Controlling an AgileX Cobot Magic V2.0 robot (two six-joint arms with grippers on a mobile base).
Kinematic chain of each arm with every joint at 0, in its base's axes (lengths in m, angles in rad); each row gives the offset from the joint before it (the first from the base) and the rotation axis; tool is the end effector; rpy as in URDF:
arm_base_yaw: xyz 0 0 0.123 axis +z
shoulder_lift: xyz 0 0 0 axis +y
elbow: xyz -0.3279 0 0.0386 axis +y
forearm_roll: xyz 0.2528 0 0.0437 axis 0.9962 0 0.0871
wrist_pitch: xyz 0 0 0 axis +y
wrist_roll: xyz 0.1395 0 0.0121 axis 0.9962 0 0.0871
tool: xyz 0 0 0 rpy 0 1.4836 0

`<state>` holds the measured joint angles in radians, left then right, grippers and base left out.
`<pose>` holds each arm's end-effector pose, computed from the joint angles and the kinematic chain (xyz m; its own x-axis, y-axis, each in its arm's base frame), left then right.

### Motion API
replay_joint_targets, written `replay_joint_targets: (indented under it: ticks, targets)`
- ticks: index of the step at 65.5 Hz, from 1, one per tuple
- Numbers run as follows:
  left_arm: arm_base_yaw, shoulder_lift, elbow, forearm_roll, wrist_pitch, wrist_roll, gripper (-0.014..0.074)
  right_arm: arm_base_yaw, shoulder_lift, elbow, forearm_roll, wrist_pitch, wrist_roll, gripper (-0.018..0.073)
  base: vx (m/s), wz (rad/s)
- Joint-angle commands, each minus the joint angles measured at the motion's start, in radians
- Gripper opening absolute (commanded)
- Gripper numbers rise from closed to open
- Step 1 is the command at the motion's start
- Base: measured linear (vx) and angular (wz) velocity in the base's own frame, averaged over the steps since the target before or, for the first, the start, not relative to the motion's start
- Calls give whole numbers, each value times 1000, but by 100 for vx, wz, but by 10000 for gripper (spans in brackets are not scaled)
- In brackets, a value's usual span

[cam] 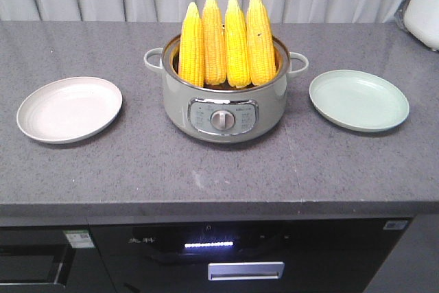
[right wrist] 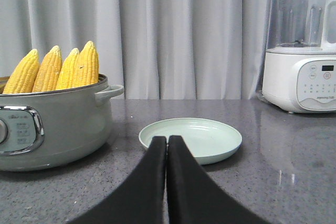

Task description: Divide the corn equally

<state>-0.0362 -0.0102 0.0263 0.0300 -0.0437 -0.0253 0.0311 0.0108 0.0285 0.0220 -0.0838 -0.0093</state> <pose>0.0643 -0.0025 0.2138 0.1146 0.0005 -0.9934 0.0370 0.9993 0.0048 0.0657 0.0018 0.2172 0.1309 0.0167 -0.9913 -0.0309 0.9994 0.0128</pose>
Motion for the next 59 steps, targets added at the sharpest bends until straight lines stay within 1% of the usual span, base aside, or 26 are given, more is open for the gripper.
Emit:
replay_joint_targets:
  ticks: [1,59]
  targets:
    - [0,-18,14,-9,-71,-1,-6,-4,11,8,-6,-75,-3,-11,16,3]
    - [0,-18,14,-9,-71,-1,-6,-4,11,8,-6,-76,-3,-11,12,2]
